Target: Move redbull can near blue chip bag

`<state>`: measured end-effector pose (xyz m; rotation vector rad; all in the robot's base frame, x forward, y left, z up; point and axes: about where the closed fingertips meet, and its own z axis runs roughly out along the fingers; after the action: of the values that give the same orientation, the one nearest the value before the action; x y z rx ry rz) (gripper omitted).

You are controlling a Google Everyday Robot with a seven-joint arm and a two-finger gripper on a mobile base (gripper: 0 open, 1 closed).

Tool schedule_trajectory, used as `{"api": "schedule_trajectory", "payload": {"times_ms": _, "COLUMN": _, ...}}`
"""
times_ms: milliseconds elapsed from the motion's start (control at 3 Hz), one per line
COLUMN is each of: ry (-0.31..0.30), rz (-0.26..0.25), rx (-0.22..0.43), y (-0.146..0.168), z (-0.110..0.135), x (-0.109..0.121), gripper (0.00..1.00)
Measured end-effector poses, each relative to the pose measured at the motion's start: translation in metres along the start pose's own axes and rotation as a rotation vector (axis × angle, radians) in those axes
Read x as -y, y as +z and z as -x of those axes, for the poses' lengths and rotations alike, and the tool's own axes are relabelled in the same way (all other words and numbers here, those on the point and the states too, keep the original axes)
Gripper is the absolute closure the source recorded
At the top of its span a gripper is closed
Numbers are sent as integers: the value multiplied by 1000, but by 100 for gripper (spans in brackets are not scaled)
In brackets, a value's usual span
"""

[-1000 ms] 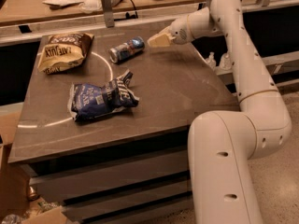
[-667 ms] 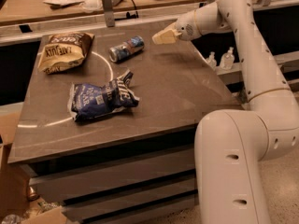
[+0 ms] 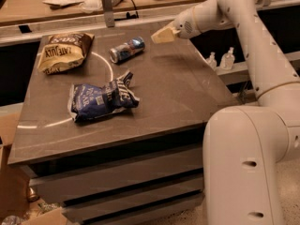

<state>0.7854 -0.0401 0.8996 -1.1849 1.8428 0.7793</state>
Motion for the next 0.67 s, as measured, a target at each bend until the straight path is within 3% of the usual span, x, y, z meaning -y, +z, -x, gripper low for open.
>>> {"api": "schedule_trajectory", "payload": {"times_ms": 333, "ry": -45, "rz": 13, "rx": -34, "y": 21, "z": 8, "x": -14, "gripper": 28}}
{"api": "schedule_trajectory", "payload": {"times_ms": 667, "ry": -145, "rz": 57, "rx": -84, "y": 38, "z": 21, "x": -34, "gripper": 0}}
